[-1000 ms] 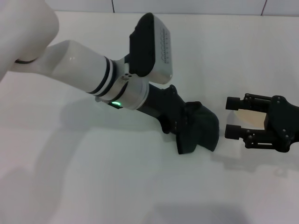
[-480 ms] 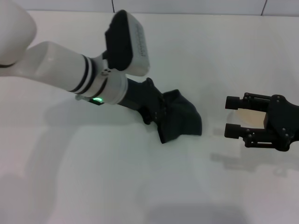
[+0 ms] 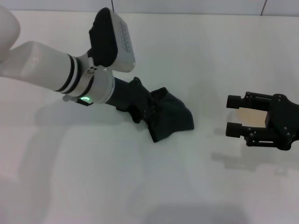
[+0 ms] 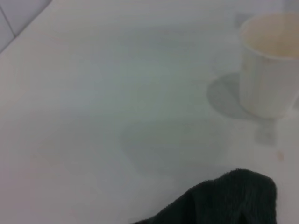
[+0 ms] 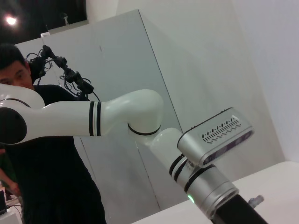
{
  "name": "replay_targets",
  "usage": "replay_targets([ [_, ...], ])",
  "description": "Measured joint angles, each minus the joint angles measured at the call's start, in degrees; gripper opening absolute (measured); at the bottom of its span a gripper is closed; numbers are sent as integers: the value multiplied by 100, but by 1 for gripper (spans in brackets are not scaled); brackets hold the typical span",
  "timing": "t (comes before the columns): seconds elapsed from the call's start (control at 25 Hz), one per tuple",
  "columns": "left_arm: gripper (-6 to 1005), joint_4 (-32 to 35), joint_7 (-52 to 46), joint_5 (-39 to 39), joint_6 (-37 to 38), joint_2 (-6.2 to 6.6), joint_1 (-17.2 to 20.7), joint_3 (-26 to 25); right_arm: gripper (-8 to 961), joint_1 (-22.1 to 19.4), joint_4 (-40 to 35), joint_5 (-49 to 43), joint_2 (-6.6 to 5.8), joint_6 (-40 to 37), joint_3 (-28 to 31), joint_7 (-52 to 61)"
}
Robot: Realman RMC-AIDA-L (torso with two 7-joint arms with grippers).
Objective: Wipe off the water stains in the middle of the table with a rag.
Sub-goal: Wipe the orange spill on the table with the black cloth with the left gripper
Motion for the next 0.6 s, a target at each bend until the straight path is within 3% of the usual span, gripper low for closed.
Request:
replay_targets([
  [0.36,37,692,-288,96,286,117,628,-28,752,-8,-27,0,0,20,3,9],
  [0.6,37,1011,-386,112,573,187,834,-307,752,10,-27,0,0,40,-14,10],
])
